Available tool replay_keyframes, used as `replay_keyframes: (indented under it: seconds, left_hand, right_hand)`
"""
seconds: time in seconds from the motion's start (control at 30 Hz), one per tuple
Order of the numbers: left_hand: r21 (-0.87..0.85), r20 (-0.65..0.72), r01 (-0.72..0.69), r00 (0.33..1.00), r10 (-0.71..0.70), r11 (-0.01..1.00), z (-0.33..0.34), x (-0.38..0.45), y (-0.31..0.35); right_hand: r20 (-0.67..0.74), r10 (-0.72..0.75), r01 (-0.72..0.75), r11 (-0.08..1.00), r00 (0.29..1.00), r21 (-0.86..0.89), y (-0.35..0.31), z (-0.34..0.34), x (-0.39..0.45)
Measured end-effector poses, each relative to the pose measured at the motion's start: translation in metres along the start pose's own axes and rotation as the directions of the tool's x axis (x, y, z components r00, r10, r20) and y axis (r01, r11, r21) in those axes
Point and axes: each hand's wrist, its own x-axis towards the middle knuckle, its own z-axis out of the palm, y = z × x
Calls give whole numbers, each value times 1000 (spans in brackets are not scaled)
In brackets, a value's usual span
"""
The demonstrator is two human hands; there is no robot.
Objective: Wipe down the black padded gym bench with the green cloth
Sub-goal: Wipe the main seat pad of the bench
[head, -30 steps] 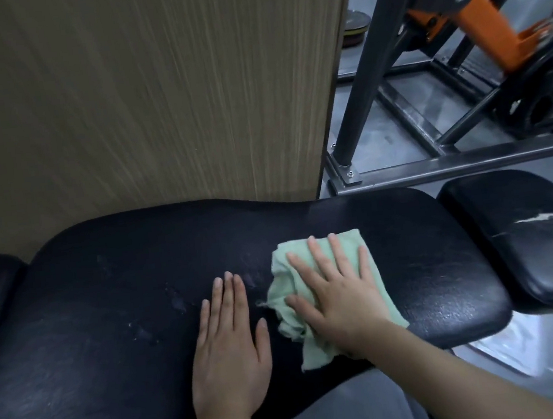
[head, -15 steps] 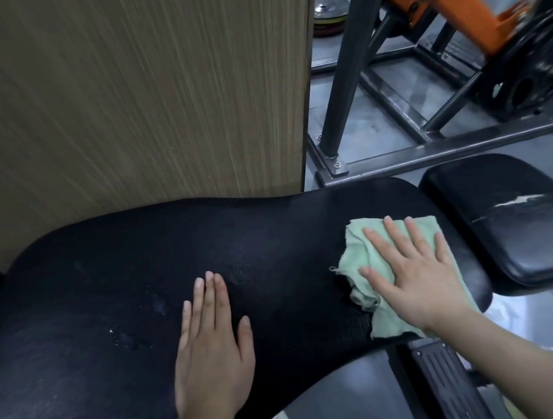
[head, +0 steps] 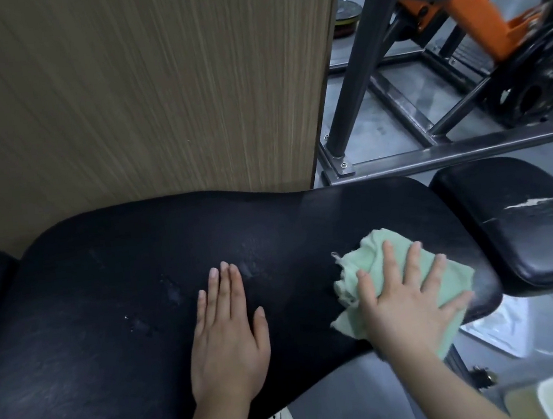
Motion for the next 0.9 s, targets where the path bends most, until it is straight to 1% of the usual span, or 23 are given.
replay_keyframes:
  seconds: [0.1, 0.17, 0.2, 0.23, 0.27, 0.33, 0.37, 0.4, 0.43, 0.47, 0.57, 0.63, 0.8, 0.9]
  left_hand:
    - [15, 3, 10, 1000, -10, 1000, -1, 1, 1]
    - [15, 3, 16, 1000, -16, 1000, -1, 2, 1]
    - [12, 4, 17, 1000, -17, 1000, -1, 2, 1]
    - [10, 5, 15, 1000, -15, 1000, -1, 1, 1]
    - [8, 5, 13, 1000, -13, 1000, -1, 1, 1]
    - [9, 6, 11, 1000, -11, 1000, -2, 1, 0]
    - [11, 11, 11, 1000, -12, 1000, -2, 1, 0]
    - [11, 14, 13, 1000, -14, 1000, -2, 0, 0]
    - [11, 13, 15, 1000, -15, 1000, -2, 1, 0]
    - [10, 13, 16, 1000, -16, 1000, -2, 1, 0]
    - [8, 11, 12, 1000, -13, 1000, -3, 1, 1]
    - [1, 15, 10, 1000, -10, 1000, -2, 1, 1]
    - [6, 40, 10, 999, -10, 1000, -2, 1, 1]
    - [10, 33, 4, 999, -5, 1000, -1, 1, 1]
  right_hand:
    - [5, -146, 146, 989, 989, -21, -23, 7, -16]
    - [3, -273, 273, 962, 962, -26, -28, 10, -19]
    - [0, -350, 349, 936, 937, -33, -27, 10, -17]
    - [4, -433, 432, 901, 902, -43, -22, 10, -15]
    - [17, -524, 524, 849, 851, -62, -15, 9, -12]
    - [77, -683, 687, 718, 727, -113, 4, 5, 0]
    - [95, -740, 745, 654, 666, -128, 14, 1, 8]
    - [95, -778, 782, 608, 621, -137, 25, -4, 18]
    - [89, -791, 794, 591, 605, -143, 37, -8, 28]
    - [82, -782, 784, 604, 617, -142, 49, -12, 39]
    - [89, -676, 681, 727, 732, -87, 80, -24, 71]
    - [102, -620, 628, 775, 778, -79, 90, -31, 90]
    - [105, -476, 485, 868, 873, -104, 63, -37, 127]
    - [113, -427, 441, 886, 897, -147, 33, -32, 138]
